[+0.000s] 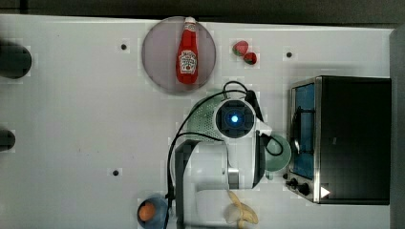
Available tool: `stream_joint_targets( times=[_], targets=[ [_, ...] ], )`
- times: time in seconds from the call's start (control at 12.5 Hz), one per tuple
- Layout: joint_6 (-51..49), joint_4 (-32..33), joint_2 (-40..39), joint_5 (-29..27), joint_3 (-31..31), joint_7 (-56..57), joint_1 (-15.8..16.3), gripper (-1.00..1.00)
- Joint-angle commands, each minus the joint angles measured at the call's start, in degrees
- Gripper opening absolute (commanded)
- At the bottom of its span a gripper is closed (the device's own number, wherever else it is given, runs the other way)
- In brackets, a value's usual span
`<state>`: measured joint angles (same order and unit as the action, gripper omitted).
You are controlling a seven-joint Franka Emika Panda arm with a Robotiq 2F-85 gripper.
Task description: Drag strainer left to right.
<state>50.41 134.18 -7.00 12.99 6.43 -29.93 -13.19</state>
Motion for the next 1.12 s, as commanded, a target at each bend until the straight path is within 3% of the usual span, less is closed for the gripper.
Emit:
stream_joint_targets(
  times=[0.08,0.32,0.48,0.72,1.12],
  targets=[
    [-13.62,-10.07,7.68,-0.52,2.82,10.77,-0.17,1.00],
    [-33.47,-20.21,11.53,-6.44,3.75,13.94,-0.08,1.00],
    [-41.58,-25.50,13.45,-11.66,3.26,19.49,-0.16,1.00],
    [-44.91,-30.29,15.72,-11.70,3.25,25.07,-0.13,1.00],
    [-46.81,-30.38,16.46,-11.77,2.88,25.07,-0.13,1.00]
  ],
)
